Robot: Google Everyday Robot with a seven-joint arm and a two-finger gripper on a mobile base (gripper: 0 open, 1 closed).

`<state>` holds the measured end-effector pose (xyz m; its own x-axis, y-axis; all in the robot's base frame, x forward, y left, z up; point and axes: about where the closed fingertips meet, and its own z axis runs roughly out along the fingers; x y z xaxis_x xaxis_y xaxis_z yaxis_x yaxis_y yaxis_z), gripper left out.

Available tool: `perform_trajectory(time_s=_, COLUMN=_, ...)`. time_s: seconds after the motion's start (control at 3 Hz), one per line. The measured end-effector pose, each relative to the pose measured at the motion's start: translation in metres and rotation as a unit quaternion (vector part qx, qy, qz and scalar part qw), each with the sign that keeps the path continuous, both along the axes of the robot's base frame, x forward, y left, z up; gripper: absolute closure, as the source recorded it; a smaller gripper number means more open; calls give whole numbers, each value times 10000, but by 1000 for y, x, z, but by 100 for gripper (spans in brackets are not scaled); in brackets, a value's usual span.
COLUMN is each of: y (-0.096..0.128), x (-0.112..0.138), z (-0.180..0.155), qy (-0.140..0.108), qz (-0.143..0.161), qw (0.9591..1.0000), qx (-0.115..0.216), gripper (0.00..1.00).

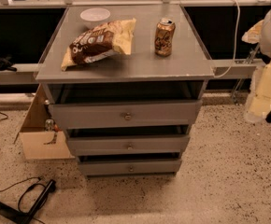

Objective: Open top drawer

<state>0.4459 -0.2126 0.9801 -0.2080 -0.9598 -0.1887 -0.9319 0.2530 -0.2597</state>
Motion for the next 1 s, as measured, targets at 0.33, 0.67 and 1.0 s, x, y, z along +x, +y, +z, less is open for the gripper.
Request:
perform_trajectory(time_s=0.33, y=26, x=22, z=-63, qy=407, qz=376, qw=9983, qx=155, gripper=0)
perform_trajectory(time_s=0.67, y=51, x=34, z=-151, qy=857, qz=758, qw=9933, qx=152, gripper=0)
perform_trajectory(time_s=1.0, y=72, x=37, z=-236, qy=1174, qz=1021, qw=9877, qx=151, gripper=0)
